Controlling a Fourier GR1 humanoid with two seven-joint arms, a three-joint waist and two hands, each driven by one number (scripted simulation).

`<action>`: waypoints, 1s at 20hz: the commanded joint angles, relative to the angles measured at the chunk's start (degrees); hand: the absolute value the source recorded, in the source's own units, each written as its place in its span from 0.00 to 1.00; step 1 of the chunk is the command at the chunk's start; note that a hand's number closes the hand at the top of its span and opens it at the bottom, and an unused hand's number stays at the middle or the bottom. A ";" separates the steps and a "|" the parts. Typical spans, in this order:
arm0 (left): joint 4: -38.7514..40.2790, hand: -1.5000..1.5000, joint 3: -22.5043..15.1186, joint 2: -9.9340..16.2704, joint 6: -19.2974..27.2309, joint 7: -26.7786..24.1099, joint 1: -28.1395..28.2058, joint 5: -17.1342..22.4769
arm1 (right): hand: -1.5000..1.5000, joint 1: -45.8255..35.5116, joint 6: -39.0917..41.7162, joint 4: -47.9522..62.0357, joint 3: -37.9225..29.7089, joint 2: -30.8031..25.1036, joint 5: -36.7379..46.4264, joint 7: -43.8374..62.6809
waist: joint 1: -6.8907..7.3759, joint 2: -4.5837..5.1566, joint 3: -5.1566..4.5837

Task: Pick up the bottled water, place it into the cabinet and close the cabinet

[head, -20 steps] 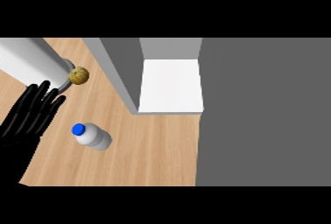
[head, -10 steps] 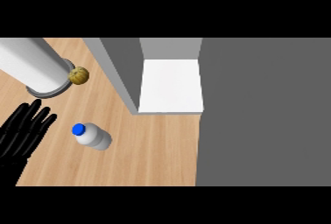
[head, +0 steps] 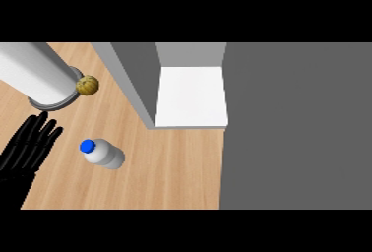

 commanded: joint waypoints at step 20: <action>45.64 0.00 4.49 -3.68 0.81 -28.48 -11.45 -13.22 | 0.00 16.85 7.07 -8.78 -0.55 -2.51 -1.32 -9.83 | -0.79 0.08 -0.05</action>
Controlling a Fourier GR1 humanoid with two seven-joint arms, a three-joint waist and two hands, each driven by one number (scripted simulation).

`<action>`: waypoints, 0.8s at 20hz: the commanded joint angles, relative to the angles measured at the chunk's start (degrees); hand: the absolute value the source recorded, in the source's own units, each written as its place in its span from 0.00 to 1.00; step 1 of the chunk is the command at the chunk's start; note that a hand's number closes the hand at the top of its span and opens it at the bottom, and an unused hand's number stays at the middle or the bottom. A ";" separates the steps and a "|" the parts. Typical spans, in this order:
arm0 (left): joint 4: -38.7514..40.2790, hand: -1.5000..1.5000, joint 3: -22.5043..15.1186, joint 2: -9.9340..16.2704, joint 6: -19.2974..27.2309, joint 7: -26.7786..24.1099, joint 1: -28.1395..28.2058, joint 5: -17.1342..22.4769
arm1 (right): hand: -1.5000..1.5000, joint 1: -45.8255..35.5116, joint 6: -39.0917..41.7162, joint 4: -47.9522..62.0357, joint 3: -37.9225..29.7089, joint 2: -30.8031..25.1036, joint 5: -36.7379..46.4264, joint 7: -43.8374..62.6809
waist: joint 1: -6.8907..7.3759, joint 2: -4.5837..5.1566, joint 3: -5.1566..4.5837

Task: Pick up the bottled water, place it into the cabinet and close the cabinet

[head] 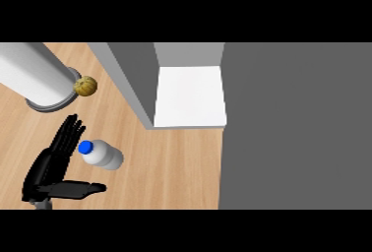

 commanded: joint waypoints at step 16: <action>45.15 0.00 3.28 1.99 -8.31 -25.16 -15.51 -3.35 | 0.00 13.13 5.00 -6.29 0.23 -2.19 -1.73 -7.03 | -0.94 0.06 -0.06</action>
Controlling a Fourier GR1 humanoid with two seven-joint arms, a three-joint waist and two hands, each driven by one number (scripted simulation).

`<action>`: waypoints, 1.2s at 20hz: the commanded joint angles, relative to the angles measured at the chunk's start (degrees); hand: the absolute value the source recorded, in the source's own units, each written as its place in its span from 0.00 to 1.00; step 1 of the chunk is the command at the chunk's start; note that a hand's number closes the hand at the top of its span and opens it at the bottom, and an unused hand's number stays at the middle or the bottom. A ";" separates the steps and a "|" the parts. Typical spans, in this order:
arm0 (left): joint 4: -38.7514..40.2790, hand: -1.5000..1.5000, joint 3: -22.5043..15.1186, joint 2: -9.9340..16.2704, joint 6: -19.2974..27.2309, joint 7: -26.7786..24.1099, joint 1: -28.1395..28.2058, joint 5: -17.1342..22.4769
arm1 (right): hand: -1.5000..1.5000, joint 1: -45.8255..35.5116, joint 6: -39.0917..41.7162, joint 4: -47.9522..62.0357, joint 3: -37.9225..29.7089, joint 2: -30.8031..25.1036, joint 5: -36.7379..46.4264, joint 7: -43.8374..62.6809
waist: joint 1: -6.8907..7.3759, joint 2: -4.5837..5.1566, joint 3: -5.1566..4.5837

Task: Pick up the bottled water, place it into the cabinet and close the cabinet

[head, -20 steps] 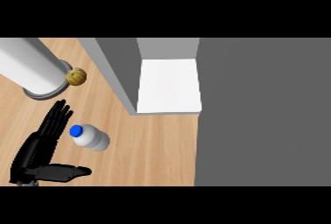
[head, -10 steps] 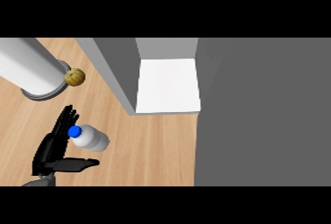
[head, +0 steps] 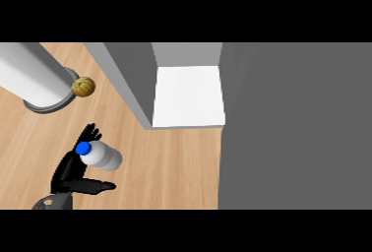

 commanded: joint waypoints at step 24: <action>22.40 1.00 4.67 -6.83 -0.54 -20.21 -8.49 3.89 | 0.00 4.43 0.74 -6.81 -0.64 -0.49 -2.78 1.11 | 0.89 -0.12 0.05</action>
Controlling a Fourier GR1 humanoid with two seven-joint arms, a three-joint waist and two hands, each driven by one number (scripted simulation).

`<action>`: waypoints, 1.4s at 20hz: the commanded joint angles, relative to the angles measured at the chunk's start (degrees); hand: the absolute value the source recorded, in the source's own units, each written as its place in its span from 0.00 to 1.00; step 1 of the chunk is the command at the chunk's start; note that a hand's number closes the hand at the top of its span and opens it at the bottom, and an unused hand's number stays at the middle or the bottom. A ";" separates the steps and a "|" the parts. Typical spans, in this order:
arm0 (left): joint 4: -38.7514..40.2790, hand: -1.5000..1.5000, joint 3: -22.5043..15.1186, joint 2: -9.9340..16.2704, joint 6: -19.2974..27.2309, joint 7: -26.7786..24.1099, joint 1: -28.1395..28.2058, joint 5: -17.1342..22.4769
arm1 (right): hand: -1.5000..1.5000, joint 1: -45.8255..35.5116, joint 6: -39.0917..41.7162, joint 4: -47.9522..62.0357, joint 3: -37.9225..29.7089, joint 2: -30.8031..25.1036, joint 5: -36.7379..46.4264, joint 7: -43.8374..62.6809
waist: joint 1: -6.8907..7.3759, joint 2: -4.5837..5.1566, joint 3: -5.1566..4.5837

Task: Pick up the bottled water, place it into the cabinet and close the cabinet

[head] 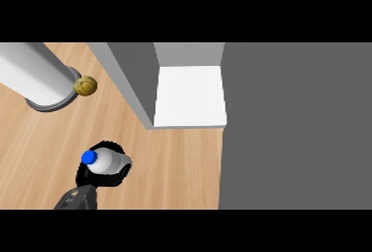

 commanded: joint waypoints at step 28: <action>-33.25 1.00 -38.98 -7.32 36.49 15.35 -3.28 26.40 | 0.00 -2.44 0.10 -2.28 -2.31 0.63 -4.53 3.46 | 0.18 -0.32 0.06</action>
